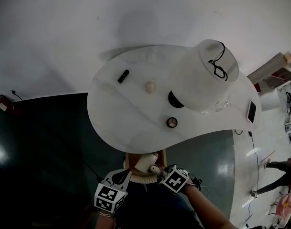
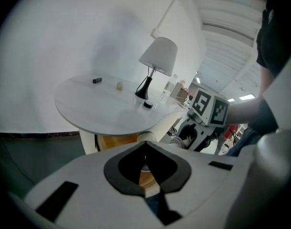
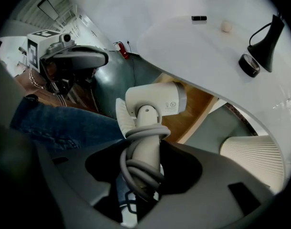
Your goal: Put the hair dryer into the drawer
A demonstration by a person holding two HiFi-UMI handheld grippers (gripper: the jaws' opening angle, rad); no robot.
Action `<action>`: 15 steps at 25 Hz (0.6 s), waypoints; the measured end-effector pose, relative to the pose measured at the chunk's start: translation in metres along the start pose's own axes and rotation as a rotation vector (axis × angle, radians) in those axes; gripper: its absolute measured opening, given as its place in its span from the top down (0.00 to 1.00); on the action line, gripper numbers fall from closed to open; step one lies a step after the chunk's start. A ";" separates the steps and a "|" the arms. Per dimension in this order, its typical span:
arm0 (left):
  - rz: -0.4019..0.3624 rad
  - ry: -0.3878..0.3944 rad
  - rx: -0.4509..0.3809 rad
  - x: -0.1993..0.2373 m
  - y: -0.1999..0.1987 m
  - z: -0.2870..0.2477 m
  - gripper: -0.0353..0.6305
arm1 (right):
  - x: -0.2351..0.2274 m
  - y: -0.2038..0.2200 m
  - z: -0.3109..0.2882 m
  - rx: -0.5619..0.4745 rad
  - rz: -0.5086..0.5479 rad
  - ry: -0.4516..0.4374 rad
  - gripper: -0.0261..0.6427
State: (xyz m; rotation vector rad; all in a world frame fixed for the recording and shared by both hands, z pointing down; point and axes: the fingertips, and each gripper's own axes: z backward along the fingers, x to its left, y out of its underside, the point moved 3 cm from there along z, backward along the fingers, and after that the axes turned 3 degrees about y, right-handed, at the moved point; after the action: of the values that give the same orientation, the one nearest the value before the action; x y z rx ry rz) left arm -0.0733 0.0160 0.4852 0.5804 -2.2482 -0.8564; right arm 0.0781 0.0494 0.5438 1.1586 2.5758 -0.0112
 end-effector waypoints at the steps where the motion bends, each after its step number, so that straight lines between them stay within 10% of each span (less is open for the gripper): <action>1: 0.000 0.003 0.003 0.004 0.004 0.000 0.92 | 0.001 0.000 -0.003 0.005 -0.004 0.007 0.62; 15: 0.000 0.047 0.016 0.020 0.028 -0.017 0.92 | -0.006 -0.008 -0.028 -0.022 -0.058 0.062 0.62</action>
State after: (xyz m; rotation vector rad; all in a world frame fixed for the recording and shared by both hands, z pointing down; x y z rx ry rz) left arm -0.0802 0.0163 0.5233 0.6012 -2.2143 -0.8173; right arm 0.0678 0.0435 0.5709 1.0931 2.6556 0.0401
